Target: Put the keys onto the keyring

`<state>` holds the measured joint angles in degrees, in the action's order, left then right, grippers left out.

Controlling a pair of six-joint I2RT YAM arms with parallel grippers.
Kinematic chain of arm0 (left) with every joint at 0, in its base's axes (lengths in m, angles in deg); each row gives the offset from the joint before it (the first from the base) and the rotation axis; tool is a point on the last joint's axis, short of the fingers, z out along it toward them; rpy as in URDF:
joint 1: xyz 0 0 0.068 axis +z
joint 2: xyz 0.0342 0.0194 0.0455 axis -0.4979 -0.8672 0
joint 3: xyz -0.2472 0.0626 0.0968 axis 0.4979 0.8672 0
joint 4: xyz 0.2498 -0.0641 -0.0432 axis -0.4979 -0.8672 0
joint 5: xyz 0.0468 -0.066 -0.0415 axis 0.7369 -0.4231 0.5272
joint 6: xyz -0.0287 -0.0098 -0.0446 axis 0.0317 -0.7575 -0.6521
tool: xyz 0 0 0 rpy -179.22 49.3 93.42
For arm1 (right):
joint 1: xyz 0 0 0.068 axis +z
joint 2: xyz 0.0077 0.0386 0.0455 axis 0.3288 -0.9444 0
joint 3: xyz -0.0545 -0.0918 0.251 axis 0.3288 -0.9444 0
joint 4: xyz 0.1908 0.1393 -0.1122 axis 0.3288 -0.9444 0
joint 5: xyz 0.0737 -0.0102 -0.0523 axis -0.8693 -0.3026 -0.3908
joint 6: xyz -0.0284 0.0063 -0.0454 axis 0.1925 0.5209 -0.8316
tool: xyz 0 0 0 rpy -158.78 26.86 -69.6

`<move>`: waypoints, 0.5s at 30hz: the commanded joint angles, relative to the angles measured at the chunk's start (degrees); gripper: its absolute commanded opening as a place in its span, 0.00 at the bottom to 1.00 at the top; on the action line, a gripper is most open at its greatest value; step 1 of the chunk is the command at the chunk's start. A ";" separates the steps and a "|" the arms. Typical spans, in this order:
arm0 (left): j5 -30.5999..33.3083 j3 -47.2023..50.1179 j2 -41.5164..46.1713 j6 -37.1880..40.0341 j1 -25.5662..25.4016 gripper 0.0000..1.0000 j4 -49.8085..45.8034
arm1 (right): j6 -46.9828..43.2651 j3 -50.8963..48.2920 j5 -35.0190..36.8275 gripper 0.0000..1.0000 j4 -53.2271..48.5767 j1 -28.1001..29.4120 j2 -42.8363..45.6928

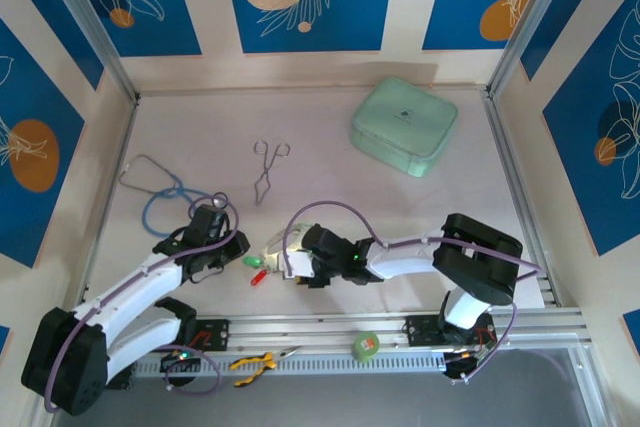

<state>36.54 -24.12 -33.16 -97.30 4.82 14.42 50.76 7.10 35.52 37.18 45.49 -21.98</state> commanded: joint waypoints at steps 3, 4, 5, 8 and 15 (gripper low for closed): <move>1.14 -0.15 0.74 1.01 -0.54 0.36 0.27 | -0.80 1.96 0.33 0.34 1.29 -0.99 -1.31; 1.14 -0.14 0.77 1.09 -0.56 0.36 0.33 | -0.69 2.04 0.33 0.34 1.16 -1.14 -1.39; 1.18 -0.08 0.71 1.05 -0.54 0.36 0.43 | -0.45 2.19 0.33 0.33 0.94 -1.28 -1.54; 1.11 0.05 0.67 0.97 -0.54 0.36 0.54 | -0.20 2.52 0.24 0.33 0.65 -1.60 -1.98; 1.13 0.12 0.96 1.00 -0.54 0.36 0.54 | 0.61 3.18 -0.54 0.31 -0.19 -2.35 -2.92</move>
<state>36.94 -24.12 -32.94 -97.30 4.80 14.75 50.79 8.74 35.89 37.51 43.54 -23.99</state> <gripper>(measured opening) 0.362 0.318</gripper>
